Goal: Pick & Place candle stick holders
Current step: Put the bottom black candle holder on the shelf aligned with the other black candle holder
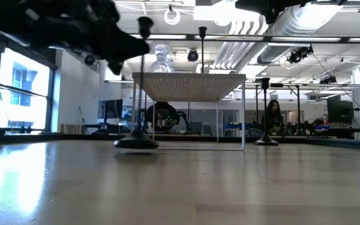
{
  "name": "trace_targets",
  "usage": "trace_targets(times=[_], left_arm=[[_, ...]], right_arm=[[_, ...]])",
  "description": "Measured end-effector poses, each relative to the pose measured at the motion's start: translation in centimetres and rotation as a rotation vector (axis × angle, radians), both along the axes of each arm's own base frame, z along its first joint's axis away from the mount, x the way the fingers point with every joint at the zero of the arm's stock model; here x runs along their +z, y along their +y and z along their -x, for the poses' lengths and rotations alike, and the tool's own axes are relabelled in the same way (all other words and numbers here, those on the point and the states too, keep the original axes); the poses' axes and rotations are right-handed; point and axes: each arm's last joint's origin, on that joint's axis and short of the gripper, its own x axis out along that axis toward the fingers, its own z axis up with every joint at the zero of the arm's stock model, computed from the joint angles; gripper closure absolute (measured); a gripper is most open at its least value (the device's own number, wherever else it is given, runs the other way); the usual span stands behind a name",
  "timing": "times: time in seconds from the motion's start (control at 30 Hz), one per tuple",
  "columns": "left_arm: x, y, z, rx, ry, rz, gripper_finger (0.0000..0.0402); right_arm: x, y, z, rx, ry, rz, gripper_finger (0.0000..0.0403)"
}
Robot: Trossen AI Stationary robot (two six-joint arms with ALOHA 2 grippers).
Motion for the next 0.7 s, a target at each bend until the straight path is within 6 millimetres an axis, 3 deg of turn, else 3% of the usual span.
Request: trace_targets(times=[0.3, 0.53, 0.7], left_arm=[[1.9, -1.3, -7.1, -0.056, -0.007, -0.086, 0.0388], [0.7, -0.8, -10.2, 0.004, 0.050, -0.138, 0.0388], [0.5, -0.5, -11.0, 0.023, 0.046, -0.138, 0.0388]], right_arm=[[0.0, 0.0, 0.0, 0.000, 0.004, -0.001, 0.0402], [-0.1, 0.0, 0.0, 0.000, 0.008, 0.001, 0.0402], [-0.1, 0.0, 0.0, 0.001, 0.015, 0.000, 0.0401]])
